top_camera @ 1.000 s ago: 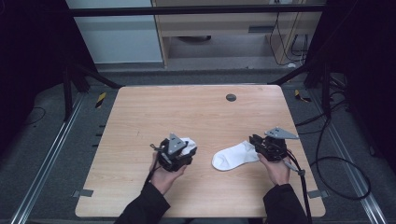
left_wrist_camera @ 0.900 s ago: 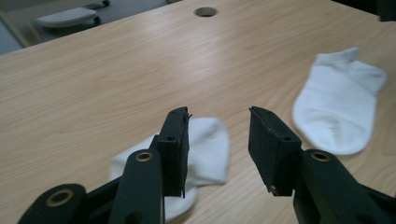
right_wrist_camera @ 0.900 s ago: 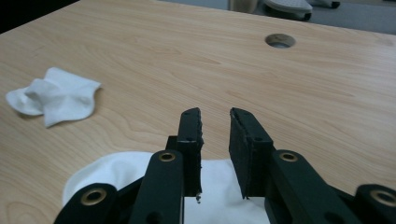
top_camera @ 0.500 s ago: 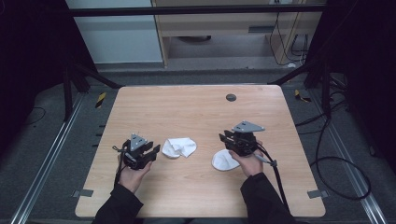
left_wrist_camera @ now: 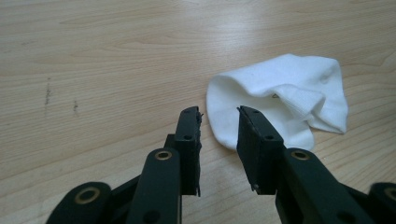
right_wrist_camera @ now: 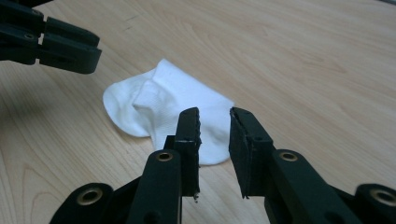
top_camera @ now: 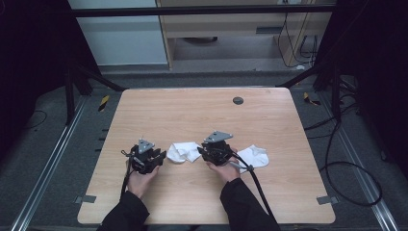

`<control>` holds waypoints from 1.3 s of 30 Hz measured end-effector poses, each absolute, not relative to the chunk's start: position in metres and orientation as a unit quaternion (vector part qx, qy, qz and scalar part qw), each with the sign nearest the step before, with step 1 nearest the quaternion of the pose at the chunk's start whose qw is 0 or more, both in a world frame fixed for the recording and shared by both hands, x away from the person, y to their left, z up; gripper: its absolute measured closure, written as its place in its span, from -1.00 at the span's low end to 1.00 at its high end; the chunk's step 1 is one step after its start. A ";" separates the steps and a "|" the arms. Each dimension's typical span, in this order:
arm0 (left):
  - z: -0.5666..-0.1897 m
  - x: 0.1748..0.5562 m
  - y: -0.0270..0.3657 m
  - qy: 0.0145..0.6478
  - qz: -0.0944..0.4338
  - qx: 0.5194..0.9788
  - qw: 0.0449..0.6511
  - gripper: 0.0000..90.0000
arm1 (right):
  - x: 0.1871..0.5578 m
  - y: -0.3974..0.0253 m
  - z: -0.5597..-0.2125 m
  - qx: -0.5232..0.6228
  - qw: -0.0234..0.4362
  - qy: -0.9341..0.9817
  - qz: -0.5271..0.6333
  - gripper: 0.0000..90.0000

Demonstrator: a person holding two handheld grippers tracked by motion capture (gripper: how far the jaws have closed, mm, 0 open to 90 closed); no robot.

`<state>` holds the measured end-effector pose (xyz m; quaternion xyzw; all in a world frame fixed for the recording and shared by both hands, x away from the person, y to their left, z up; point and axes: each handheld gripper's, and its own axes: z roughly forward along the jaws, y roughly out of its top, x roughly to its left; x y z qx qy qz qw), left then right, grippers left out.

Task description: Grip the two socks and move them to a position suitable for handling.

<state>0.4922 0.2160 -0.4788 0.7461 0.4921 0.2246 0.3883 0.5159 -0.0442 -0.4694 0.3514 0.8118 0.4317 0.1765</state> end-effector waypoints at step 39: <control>-0.501 0.497 0.179 0.451 0.238 0.794 0.331 0.83 | 0.506 -0.028 -0.479 0.361 0.143 0.803 0.452 0.88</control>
